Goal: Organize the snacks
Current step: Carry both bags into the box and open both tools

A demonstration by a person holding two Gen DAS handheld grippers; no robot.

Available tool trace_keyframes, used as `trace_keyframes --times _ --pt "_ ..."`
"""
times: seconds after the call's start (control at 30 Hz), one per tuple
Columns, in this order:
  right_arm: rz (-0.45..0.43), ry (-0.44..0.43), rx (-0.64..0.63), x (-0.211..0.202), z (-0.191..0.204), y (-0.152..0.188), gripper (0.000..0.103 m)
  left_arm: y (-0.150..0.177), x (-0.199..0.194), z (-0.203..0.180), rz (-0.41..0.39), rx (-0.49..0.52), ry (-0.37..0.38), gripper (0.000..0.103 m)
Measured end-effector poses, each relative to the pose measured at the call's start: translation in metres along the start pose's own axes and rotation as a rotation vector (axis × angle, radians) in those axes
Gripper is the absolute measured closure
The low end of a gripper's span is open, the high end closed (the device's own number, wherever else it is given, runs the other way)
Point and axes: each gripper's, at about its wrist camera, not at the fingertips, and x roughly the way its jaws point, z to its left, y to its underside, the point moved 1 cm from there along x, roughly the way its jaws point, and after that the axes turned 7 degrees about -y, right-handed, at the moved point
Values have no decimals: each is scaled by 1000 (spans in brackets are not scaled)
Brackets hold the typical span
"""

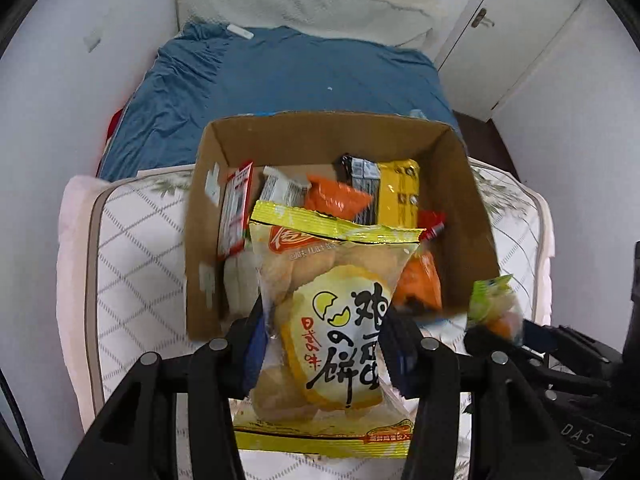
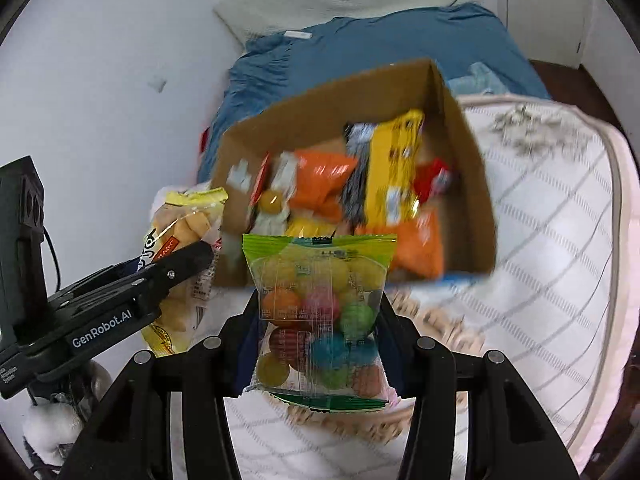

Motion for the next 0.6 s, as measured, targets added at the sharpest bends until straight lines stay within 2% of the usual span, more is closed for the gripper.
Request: trace_keyframes --times 0.13,0.27,0.6 --pt "24 55 7 15 -14 -37 49 -31 35 -3 47 10 -40 56" --pt "60 107 6 42 -28 -63 49 -48 65 -6 93 22 -68 56" --pt "112 143 26 94 -56 -93 49 -55 121 -1 181 8 -64 56"
